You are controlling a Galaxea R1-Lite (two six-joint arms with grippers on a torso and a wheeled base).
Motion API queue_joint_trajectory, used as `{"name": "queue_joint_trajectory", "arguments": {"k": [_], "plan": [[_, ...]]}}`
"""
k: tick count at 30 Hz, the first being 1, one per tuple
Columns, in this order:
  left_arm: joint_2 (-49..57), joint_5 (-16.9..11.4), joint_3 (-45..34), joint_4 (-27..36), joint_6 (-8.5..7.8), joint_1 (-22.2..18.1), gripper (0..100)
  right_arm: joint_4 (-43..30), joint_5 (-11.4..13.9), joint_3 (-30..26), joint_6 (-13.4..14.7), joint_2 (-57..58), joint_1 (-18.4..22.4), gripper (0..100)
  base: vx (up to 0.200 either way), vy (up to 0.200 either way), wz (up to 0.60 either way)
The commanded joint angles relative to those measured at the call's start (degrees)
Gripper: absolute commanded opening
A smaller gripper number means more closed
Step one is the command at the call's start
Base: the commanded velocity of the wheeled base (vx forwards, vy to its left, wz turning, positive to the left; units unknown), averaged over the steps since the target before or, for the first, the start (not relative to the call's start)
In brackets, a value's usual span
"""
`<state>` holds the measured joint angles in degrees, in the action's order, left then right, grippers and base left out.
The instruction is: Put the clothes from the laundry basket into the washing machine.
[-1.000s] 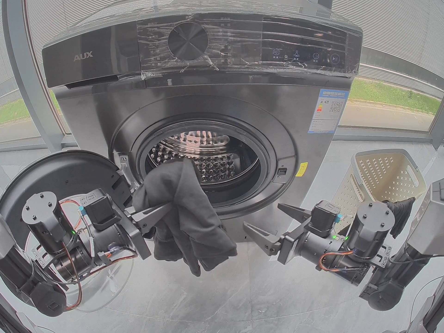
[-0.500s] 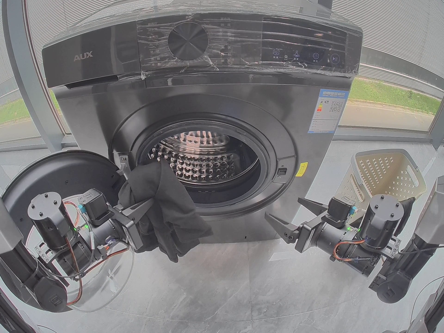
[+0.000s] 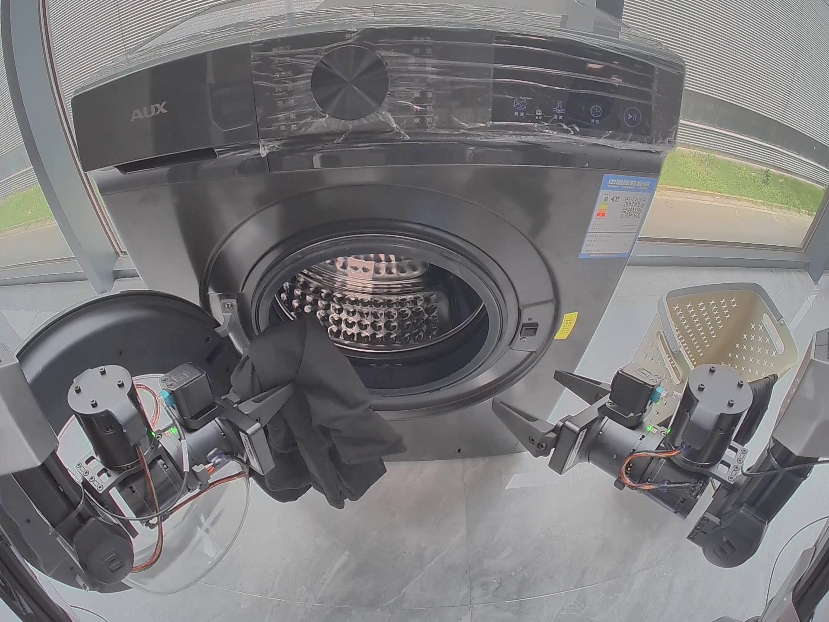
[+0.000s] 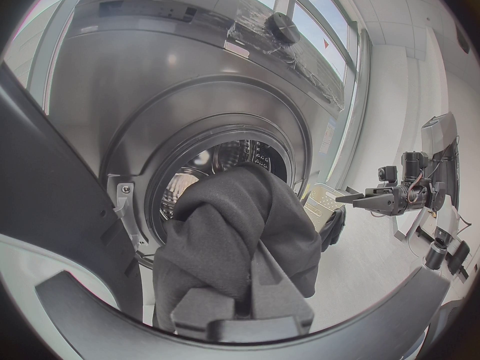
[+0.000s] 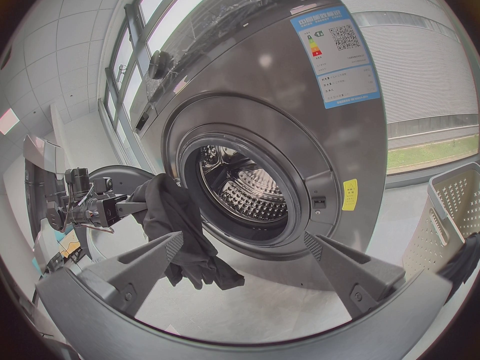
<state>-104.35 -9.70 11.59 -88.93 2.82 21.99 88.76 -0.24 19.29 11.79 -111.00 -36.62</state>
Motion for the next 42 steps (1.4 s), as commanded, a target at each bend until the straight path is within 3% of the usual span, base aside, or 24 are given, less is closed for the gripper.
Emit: {"name": "queue_joint_trajectory", "arguments": {"k": [1, 13, 17, 18, 20, 26, 32, 35, 42], "plan": [[-0.68, 0.04, -0.17, -0.01, -0.09, 0.16, 0, 0.01, -0.02, -0.04, -0.01, -0.63, -0.12, 100, 0.0, 0.0, 0.0], [-1.21, 0.04, -0.61, -0.1, -0.18, 1.65, 0, 0.1, -0.02, -0.39, -0.01, -0.63, -0.56, 100, 0.117, 0.0, 0.0], [-0.5, 1.0, -1.75, -0.1, 0.0, 5.87, 0, 0.1, -0.46, -0.56, -0.01, -0.45, -1.61, 100, 0.0, 0.0, 0.0], [-0.59, 2.5, -1.66, -0.1, 0.08, 8.77, 0, 0.01, -1.43, -0.39, -0.01, -0.1, -2.32, 100, 0.0, 0.0, 0.0], [-1.38, 4.17, -0.78, -0.1, 0.79, 10.44, 0, 0.01, -1.87, -0.39, 0.08, 0.17, -2.49, 100, 0.0, 0.0, 0.0], [-6.83, 5.48, 8.62, -0.01, 1.05, 10.35, 0, 0.01, -1.87, -0.56, -0.01, 0.17, -2.75, 100, 0.0, 0.0, 0.0], [-17.46, 12.52, 18.38, 0.07, 3.25, 9.56, 0, -0.08, -1.95, -0.74, -0.1, 0.96, -3.19, 100, 0.0, 0.0, 0.0], [-21.68, 13.22, 22.42, 0.16, 4.57, 9.47, 0, -0.08, -1.95, -0.83, -0.1, 1.13, -3.72, 100, 0.0, 0.0, 0.0], [-30.74, 13.83, 33.41, 0.95, 4.74, 8.51, 0, -0.08, -2.04, -0.83, -0.1, 0.78, -4.78, 100, 0.0, 0.0, 0.0]]}}
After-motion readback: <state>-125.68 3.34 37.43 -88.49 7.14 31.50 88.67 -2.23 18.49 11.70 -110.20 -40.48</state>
